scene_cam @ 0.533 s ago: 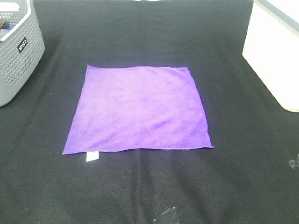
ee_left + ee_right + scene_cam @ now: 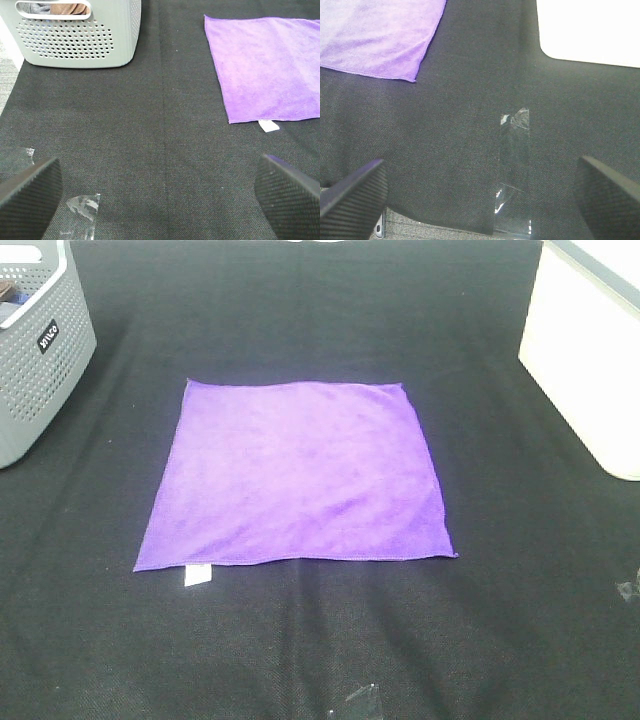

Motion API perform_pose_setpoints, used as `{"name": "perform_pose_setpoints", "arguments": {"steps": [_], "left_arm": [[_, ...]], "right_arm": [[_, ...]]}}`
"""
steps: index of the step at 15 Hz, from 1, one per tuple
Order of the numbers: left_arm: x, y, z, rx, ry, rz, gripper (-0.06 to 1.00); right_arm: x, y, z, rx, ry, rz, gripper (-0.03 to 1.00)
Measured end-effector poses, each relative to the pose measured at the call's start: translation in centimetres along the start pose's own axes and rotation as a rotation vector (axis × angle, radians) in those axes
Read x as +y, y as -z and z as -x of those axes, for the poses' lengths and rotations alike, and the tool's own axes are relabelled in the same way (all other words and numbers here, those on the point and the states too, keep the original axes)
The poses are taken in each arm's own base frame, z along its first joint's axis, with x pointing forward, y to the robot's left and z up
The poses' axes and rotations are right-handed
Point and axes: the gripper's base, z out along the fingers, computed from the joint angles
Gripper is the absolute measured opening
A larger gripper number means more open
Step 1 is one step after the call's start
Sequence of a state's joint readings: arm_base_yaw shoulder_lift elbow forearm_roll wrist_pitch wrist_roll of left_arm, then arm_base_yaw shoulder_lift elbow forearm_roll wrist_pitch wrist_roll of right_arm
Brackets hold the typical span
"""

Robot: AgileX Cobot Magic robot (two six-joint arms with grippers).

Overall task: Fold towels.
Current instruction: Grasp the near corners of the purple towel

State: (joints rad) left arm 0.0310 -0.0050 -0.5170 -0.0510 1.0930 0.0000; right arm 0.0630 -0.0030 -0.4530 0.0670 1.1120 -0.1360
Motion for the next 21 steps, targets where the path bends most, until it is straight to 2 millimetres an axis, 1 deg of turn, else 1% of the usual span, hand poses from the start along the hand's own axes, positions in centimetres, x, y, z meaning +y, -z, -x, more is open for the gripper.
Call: {"name": "perform_pose_setpoints", "arguments": {"steps": [21], "left_arm": [[0.00, 0.00, 0.00, 0.000, 0.000, 0.000, 0.99]], "right_arm": [[-0.01, 0.00, 0.00, 0.000, 0.000, -0.001, 0.96]]}}
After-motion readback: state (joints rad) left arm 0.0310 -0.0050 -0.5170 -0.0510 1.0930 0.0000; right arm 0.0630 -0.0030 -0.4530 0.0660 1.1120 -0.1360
